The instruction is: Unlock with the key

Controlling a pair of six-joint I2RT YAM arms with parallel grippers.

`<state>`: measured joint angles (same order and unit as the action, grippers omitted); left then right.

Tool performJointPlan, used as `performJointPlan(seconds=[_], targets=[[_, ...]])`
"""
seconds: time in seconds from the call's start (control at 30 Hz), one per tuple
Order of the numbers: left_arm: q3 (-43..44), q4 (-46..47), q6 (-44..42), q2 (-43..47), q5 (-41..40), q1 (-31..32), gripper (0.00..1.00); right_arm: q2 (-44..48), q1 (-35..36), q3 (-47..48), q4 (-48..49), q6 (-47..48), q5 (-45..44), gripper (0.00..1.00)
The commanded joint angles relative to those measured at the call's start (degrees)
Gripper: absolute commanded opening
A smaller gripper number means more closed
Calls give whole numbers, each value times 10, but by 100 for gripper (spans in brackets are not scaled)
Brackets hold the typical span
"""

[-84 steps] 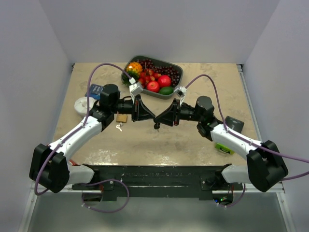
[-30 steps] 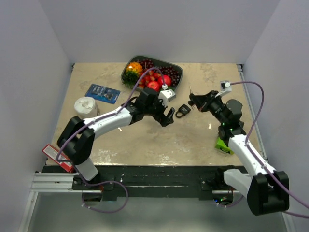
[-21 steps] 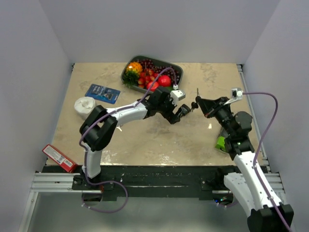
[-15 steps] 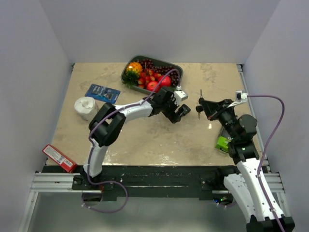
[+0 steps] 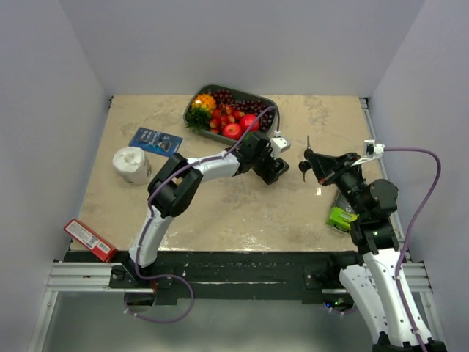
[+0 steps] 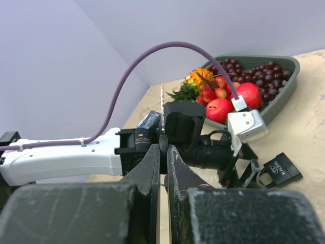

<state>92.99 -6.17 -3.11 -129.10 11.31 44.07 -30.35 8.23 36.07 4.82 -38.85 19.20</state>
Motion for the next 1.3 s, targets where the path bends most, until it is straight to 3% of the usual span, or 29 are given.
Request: performJointPlan(seconds=[0.0,0.2,0.3,0.33,0.4,0.43,0.53,0.6,0.63,0.87,1.13,1.27], targets=[[27,12,13,-46,-2,9,98,12,-1,18,5,-16,8,0],[45,24,8,-72,11,15,94,-9,0,15,12,-17,20,0],[53,17,4,-84,17,15,70,-16,0,9,18,-18,21,0],[53,15,0,-86,16,16,57,-16,0,8,19,-18,21,0],[48,16,-9,-86,6,17,43,-23,-1,6,21,-18,20,0],[48,14,-11,-86,0,17,30,-26,-1,5,22,-18,20,0],[40,5,-29,-78,11,17,14,-38,0,3,27,-14,22,0],[20,3,-54,-68,27,18,9,-46,0,1,29,-11,22,0],[6,12,-62,-49,41,17,0,-47,-1,0,30,-11,22,0],[-96,-66,-103,3,38,24,0,-67,0,-21,68,-20,26,0],[-154,-183,-103,30,13,29,0,-73,0,-48,92,-30,43,0],[-209,-166,-81,57,-7,29,0,-65,0,-54,85,-29,49,0]])
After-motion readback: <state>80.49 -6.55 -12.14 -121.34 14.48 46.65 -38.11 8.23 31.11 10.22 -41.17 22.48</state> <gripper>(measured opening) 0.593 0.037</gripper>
